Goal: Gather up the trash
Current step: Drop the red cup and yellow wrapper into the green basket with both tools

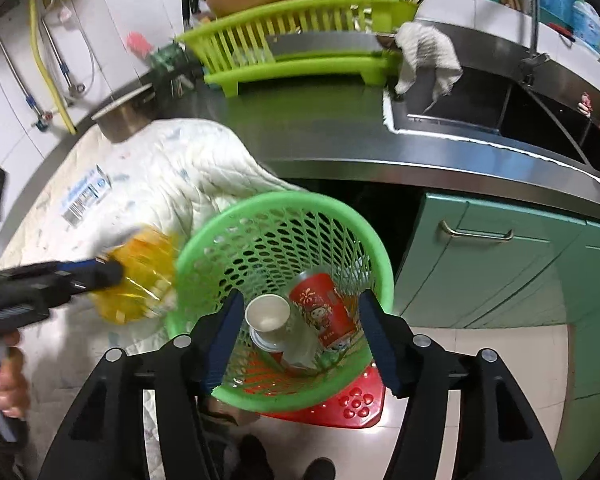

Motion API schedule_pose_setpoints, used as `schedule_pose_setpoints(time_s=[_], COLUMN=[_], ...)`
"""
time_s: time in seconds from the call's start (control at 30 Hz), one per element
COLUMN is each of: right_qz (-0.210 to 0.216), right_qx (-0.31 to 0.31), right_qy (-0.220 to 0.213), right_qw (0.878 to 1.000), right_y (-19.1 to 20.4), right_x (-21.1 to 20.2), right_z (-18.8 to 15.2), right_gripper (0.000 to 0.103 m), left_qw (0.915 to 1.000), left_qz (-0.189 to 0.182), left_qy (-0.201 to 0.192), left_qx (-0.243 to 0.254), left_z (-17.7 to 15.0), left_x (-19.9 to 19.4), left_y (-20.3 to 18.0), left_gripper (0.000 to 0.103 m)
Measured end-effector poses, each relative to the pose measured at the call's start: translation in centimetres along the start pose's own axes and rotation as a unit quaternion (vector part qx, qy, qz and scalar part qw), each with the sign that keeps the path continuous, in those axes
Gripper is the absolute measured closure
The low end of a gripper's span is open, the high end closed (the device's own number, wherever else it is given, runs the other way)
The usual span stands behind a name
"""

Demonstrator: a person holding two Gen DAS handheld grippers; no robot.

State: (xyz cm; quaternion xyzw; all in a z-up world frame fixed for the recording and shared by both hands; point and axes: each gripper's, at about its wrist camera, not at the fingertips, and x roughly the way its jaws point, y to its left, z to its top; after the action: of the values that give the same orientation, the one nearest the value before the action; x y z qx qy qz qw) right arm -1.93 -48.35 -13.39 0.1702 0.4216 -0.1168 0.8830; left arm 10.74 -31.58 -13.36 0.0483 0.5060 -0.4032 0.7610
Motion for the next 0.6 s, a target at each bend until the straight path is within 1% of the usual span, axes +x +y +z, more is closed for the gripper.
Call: schedule_pose_setpoints(time_s=[0.07,0.13,0.17,0.23,0.27,0.43,0.6], right_qz=[0.002,0.008,0.01,0.012,0.012,0.011,0.019], right_qx=[0.002,0.01,0.014,0.015,0.014,0.018,0.015], right_qy=[-0.005,-0.01,-0.012,-0.015,-0.016,-0.02,-0.026], right_qw=[1.0,1.0,1.0,1.0,1.0,1.0,0.999], right_y=[0.0,-0.1,-0.2,-0.2,-0.2,-0.5,-0.1], right_x=[-0.8,-1.4,-1.7,-2.1,-2.3,-2.9,-3.2], right_z=[-0.2,-0.4,-0.5,-0.7,-0.7,-0.9,-0.7], right_gripper=[0.045,0.045,0.045,0.045,0.045,0.045,0.044], left_qw=[1.0,0.9999,0.9999,0.9997,0.9995,0.9994,0.9995], left_qz=[0.0,-0.002,-0.006,-0.016,-0.018,-0.017,-0.014], left_qy=[0.004,0.009,0.009,0.015,0.018,0.021,0.006], left_qx=[0.001,-0.005,-0.009,-0.014,-0.016,-0.02,-0.028], left_z=[0.0,0.0,0.0,-0.1,-0.2,-0.7,-0.8], left_x=[0.8,1.7,1.9,2.6,2.9,2.8,0.8], left_y=[-0.4,-0.6,-0.7,-0.9,-0.9,-0.7,0.4], left_gripper=[0.074,0.066,0.065,0.061,0.054,0.053,0.053])
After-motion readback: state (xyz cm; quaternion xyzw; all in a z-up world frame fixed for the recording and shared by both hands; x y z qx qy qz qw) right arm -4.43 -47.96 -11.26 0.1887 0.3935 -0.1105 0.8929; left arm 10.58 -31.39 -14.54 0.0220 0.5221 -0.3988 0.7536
